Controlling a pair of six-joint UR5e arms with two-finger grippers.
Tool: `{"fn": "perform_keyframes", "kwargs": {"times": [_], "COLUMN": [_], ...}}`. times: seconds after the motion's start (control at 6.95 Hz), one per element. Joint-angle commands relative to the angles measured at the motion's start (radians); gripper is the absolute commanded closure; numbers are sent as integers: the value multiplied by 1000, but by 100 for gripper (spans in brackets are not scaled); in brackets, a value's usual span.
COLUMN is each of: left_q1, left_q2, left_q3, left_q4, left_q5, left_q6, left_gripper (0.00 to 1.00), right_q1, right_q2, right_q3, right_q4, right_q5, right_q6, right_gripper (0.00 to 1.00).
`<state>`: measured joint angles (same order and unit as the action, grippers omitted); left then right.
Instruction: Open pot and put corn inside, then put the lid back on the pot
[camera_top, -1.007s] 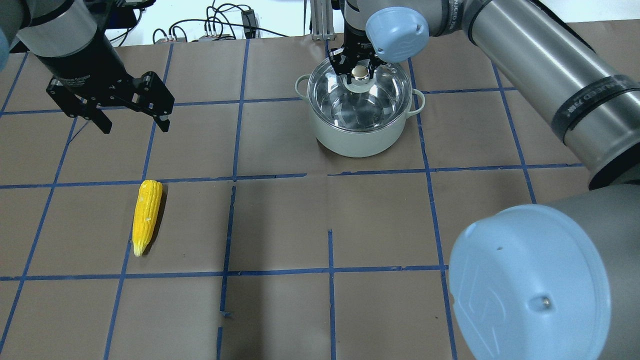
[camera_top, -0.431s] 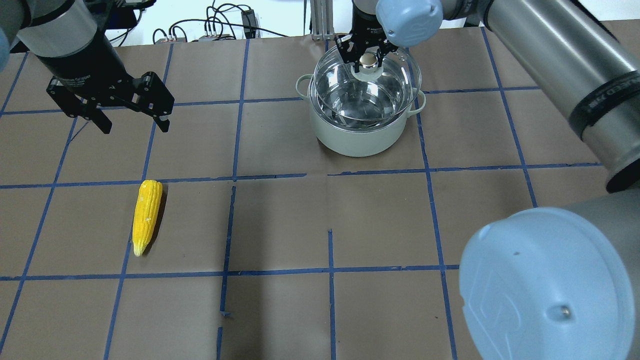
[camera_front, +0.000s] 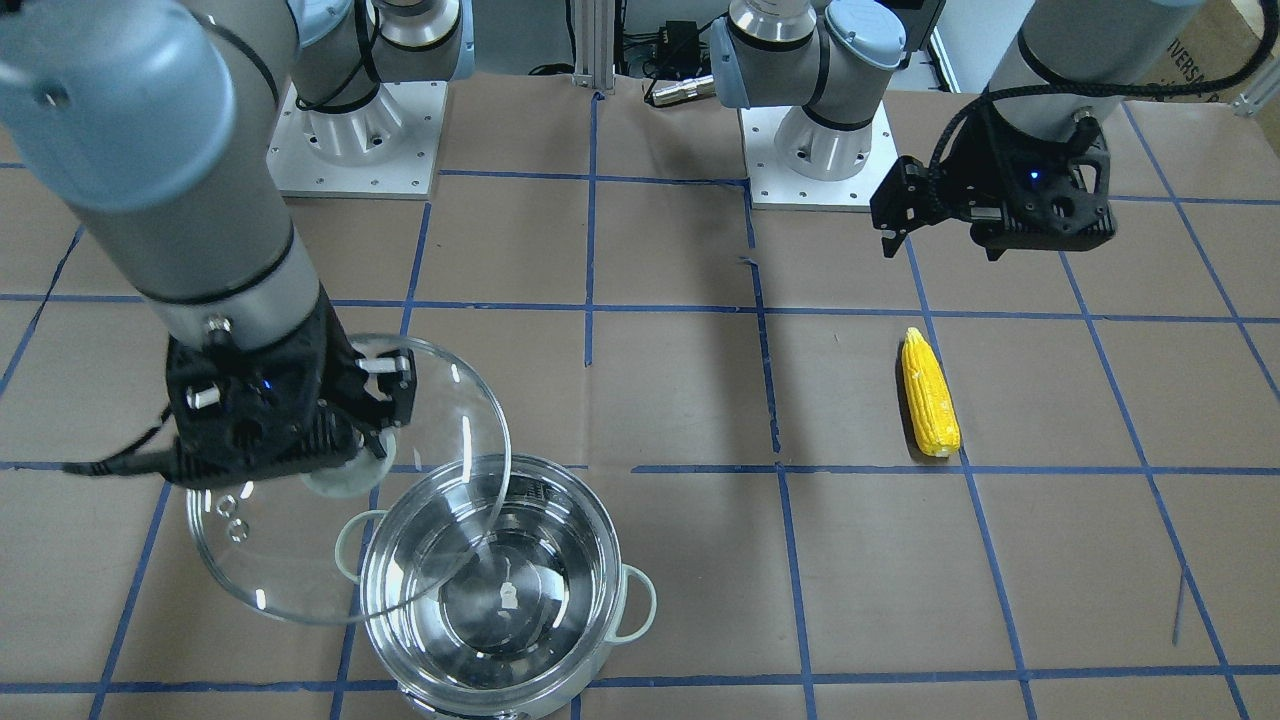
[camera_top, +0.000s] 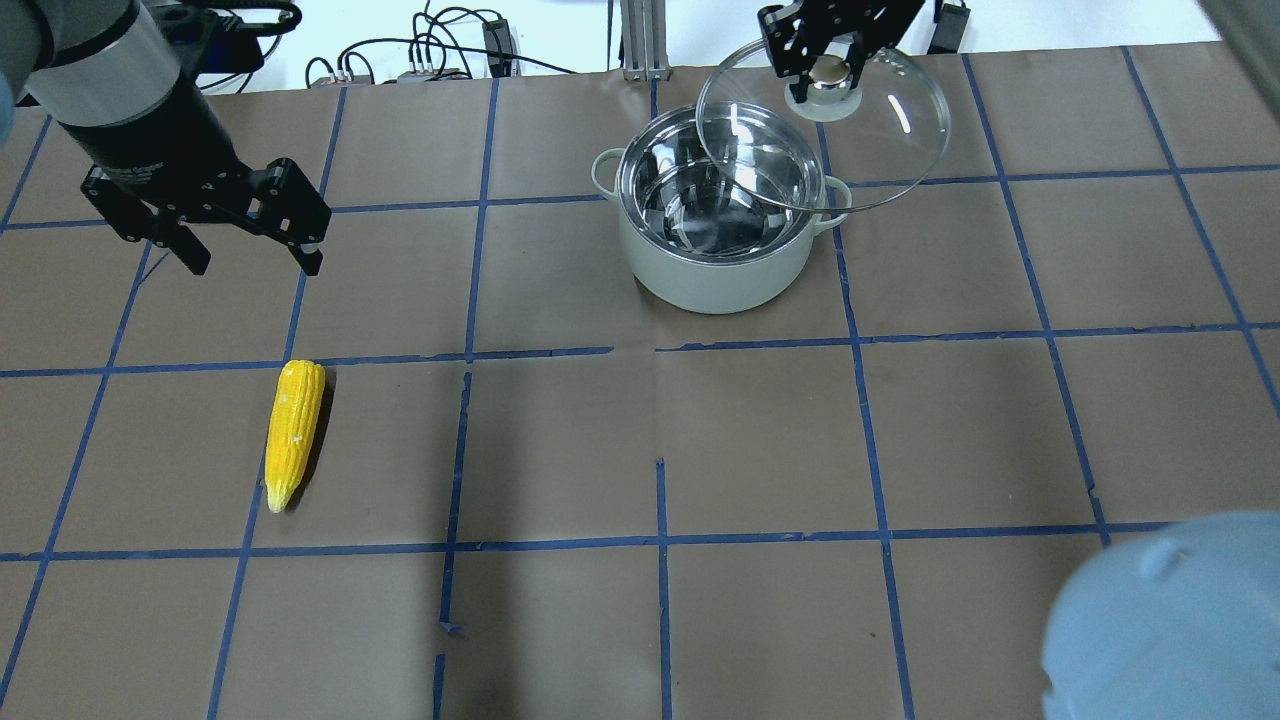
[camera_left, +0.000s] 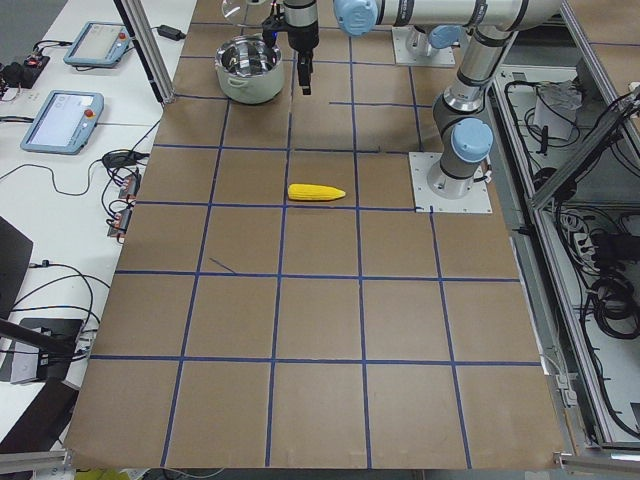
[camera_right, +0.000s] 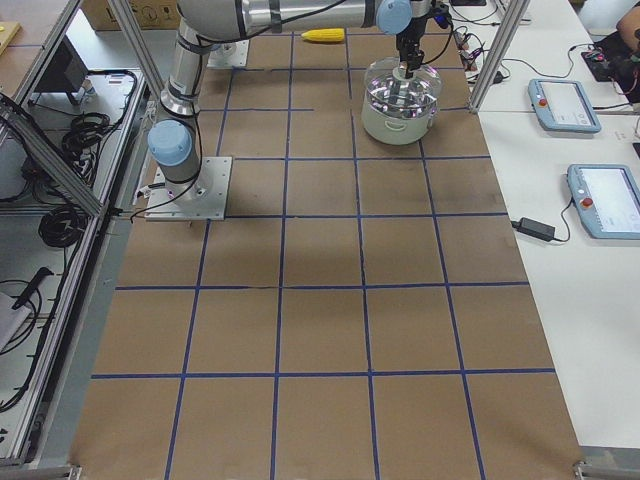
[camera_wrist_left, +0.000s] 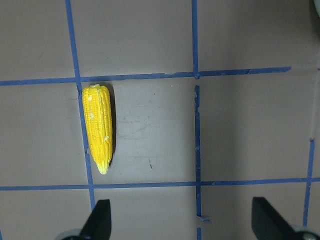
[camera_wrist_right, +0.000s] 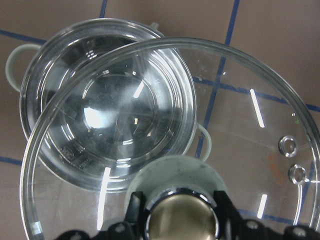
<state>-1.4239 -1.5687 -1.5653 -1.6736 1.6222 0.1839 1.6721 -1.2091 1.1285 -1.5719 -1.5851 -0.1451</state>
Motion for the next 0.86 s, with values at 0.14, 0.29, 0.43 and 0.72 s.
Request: {"fn": "perform_keyframes", "kwargs": {"times": [0.14,0.29,0.43,0.72], "left_q1": [158,196,229,230], "left_q2": [-62,-101,-164,-285], "left_q3": [-230,-319,-381,-400], "left_q4": [282,417,555,676], "left_q5": [1,-1,-4,-11], "left_q6": [233,299,324,368], "left_gripper": [0,0,0,0], "right_q1": [-14,-15,-15,-14], "right_q2": [-371,-404,-388,-362], "right_q3": [324,370,366,363], "right_q4": [50,21,20,30], "right_q5": [13,14,10,8], "right_q6": [-27,-24,-18,-5], "right_gripper": [92,92,92,92]}}
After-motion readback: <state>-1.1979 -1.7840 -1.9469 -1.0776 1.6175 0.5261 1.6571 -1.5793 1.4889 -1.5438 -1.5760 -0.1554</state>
